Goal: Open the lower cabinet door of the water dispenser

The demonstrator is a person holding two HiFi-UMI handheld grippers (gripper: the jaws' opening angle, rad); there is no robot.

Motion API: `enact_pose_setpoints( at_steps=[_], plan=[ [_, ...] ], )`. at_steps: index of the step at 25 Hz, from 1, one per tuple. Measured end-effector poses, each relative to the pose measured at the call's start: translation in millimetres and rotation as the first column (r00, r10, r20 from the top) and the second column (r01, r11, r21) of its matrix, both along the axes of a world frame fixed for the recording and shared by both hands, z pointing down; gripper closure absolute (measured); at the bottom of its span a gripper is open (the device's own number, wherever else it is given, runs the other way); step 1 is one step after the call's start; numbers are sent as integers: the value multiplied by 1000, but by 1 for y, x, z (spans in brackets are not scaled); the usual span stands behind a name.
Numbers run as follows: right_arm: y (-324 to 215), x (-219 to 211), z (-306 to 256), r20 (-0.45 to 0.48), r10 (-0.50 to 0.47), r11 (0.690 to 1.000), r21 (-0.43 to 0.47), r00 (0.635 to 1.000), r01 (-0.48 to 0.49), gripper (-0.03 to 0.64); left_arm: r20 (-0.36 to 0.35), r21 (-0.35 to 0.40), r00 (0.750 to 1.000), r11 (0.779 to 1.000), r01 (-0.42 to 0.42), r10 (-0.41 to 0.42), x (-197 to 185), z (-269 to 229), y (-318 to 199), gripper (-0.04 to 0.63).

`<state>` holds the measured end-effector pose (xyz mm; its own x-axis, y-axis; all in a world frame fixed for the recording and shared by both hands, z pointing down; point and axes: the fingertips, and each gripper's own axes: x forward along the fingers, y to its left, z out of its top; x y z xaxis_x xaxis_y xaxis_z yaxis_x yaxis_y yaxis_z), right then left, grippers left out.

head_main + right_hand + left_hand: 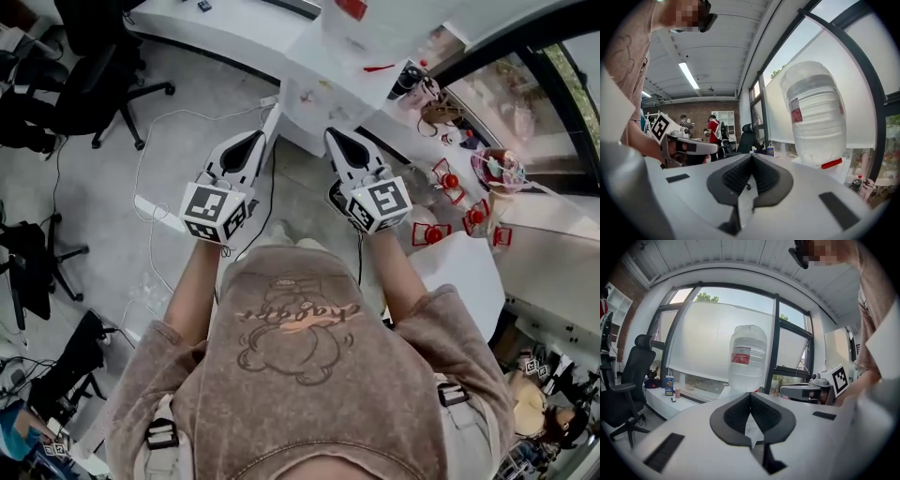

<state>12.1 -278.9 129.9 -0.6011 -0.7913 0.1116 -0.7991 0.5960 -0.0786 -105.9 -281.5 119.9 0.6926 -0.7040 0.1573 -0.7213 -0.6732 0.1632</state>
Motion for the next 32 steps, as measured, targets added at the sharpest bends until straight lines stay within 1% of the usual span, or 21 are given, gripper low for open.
enact_pose_setpoints(
  at_steps=[4, 9, 13, 19, 26, 32],
  plan=[
    [5, 6, -4, -4, 21, 1000, 2, 1000, -21, 611, -11, -5, 1000, 1000, -20, 20, 5, -4, -3, 583],
    [14, 22, -13, 15, 61, 998, -5, 998, -61, 611, -8, -3, 998, 998, -57, 57, 19, -13, -4, 583],
    [24, 40, -19, 27, 101, 995, 2, 995, -101, 611, -4, 13, 997, 997, -82, 82, 33, -23, 0, 583],
    [40, 73, -30, 39, 165, 986, 20, 985, -166, 611, 1, 29, 996, 996, -90, 90, 51, -31, 5, 582],
    [60, 109, -32, 62, 234, 970, 44, 970, -237, 611, -5, 38, 996, 995, -89, 90, 77, -22, 20, 583],
    [71, 136, -16, 55, 296, 954, 34, 954, -298, 612, -14, 49, 991, 990, -133, 134, 100, -10, 31, 583]
  ],
)
